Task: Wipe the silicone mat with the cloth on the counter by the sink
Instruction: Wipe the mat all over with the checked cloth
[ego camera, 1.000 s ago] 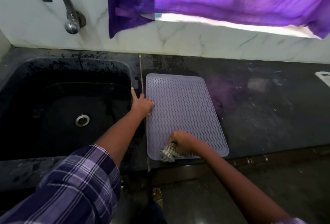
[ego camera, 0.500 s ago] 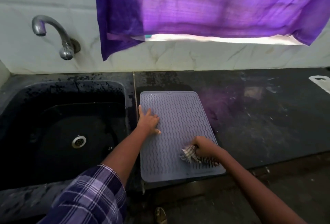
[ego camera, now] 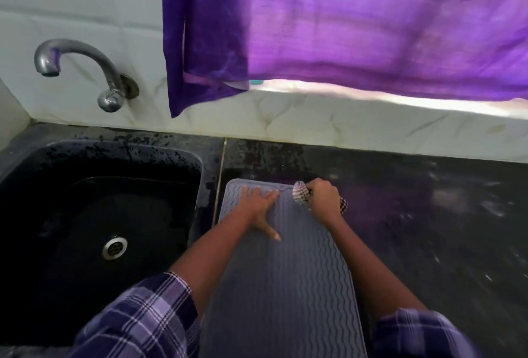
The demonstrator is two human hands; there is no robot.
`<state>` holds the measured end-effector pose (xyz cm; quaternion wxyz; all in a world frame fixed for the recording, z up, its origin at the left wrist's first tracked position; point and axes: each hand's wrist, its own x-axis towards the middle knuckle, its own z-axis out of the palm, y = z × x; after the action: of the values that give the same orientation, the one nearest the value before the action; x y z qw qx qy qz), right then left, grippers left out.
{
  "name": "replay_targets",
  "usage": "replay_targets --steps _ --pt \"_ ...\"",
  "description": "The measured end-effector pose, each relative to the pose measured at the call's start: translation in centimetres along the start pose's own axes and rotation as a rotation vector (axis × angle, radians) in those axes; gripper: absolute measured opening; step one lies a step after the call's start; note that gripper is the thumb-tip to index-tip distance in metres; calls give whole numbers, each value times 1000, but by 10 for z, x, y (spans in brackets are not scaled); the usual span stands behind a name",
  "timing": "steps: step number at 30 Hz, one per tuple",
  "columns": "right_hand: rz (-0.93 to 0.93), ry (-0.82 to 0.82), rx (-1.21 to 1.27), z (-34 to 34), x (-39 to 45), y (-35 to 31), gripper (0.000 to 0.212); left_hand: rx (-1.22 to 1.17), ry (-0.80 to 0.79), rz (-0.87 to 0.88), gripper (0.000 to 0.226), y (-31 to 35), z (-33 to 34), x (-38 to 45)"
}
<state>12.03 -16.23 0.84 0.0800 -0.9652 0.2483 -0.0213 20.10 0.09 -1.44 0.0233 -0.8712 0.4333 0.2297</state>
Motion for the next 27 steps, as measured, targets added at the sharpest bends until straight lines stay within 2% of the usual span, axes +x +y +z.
replay_targets --steps 3,7,11,14,17,19,22,25,27 --pt "-44 -13 -99 29 26 -5 34 115 -39 -33 139 9 11 14" --pt "-78 -11 -148 47 35 -3 33 197 -41 -57 142 9 8 24" --pt "-151 -86 -146 41 9 6 28 230 -55 -82 143 14 8 22" --pt "-196 -257 -73 30 -11 12 31 202 -48 -90 141 13 5 19" --pt "-137 -450 -25 8 -1 13 17 154 -58 -84 140 14 4 15" --pt "-93 -360 56 -2 16 7 17 152 -58 -91 141 14 4 15" --pt "-30 -135 105 2 38 -6 29 153 -61 -99 142 13 4 16" --pt "3 -130 -8 20 40 -18 33 160 -64 -108 142 14 5 17" --pt "-50 -139 -77 28 32 -17 33 171 -70 -110 143 14 4 18"
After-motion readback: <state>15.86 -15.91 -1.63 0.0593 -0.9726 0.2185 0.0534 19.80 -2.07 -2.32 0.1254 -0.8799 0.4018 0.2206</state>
